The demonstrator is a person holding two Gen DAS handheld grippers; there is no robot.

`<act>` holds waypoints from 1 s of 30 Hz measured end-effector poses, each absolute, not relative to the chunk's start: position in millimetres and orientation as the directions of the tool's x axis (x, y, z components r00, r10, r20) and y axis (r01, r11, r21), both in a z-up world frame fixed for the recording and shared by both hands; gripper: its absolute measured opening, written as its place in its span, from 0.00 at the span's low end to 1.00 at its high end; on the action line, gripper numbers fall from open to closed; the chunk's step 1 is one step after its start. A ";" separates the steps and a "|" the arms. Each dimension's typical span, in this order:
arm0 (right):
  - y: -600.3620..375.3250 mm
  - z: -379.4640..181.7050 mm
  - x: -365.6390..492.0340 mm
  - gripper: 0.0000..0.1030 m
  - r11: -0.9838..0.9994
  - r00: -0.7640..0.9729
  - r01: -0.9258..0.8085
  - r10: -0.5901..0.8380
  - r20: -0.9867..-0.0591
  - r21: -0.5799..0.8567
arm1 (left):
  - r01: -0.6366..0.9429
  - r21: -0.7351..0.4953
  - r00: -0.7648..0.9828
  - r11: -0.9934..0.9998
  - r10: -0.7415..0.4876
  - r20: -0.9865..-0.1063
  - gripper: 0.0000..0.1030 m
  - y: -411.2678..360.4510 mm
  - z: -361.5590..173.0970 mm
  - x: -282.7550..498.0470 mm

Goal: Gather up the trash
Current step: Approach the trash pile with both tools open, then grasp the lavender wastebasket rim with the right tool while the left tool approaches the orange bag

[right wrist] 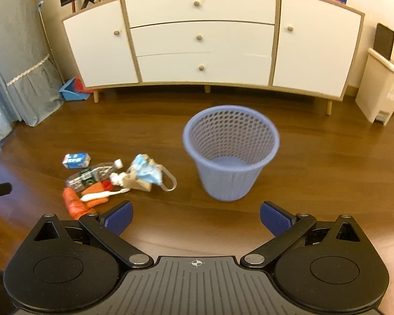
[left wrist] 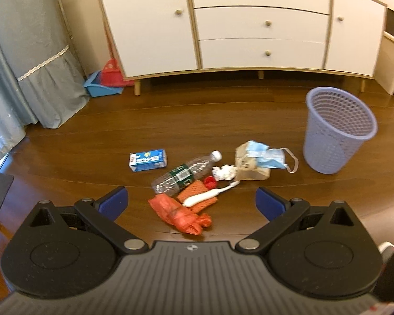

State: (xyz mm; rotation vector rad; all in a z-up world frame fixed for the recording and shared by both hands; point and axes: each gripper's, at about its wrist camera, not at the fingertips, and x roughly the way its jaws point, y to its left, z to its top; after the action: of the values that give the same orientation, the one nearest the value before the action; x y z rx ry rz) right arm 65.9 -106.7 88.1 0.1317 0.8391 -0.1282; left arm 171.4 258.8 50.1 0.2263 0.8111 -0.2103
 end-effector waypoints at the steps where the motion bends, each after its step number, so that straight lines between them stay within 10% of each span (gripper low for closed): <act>1: -114.7 90.0 68.9 0.98 0.984 0.663 0.167 -0.064 -0.746 0.064 | 0.259 0.118 0.668 0.959 -0.089 -0.739 0.99 261.5 43.9 175.9; 19: -241.5 37.7 149.4 0.87 0.940 0.654 0.286 -0.050 -0.755 0.186 | 0.135 0.098 0.611 0.986 -0.005 -0.791 0.97 261.9 -28.6 250.2; 30: -304.3 -50.8 178.7 0.53 0.772 0.649 0.482 0.002 -0.761 0.414 | 0.082 0.145 0.583 0.986 0.070 -0.810 0.97 269.4 -83.1 285.6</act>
State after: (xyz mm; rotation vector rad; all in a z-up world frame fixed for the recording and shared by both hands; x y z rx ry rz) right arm 178.7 -304.3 -50.8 0.6455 0.8300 -0.2953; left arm 285.6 269.4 -83.1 0.1737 0.9502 -0.0069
